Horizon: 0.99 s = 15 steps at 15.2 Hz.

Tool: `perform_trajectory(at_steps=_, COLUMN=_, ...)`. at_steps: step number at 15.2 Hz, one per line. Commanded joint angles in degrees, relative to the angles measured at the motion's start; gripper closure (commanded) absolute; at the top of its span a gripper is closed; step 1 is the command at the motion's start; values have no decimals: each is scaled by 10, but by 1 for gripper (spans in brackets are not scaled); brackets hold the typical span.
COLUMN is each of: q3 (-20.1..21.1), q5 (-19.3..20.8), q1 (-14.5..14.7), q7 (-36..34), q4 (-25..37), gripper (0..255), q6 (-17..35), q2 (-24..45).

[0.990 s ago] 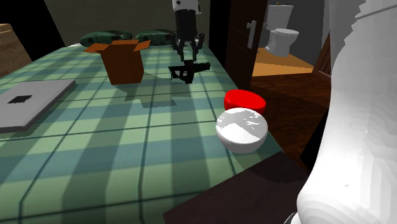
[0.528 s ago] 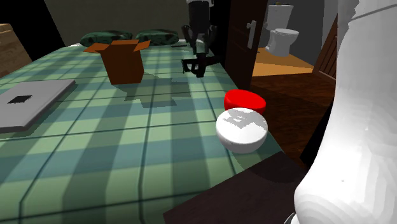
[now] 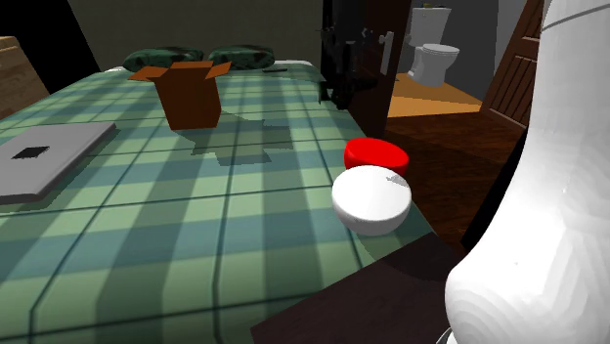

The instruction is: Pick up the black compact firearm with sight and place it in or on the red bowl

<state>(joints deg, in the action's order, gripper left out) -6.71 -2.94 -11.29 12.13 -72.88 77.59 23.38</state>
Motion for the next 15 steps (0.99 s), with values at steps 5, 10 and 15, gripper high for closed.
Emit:
perform_trajectory(at_steps=5, q3=-24, q5=12, q1=-49, q7=73, q4=40, gripper=255, q6=-32, q2=9)
perform_trajectory(at_steps=10, q3=-33, q5=17, q1=-69, q7=102, q4=34, gripper=255, q6=-20, q2=14)
perform_trajectory(at_steps=15, q3=-33, q5=18, q1=-67, q7=101, q4=-15, gripper=255, q6=22, q2=7)
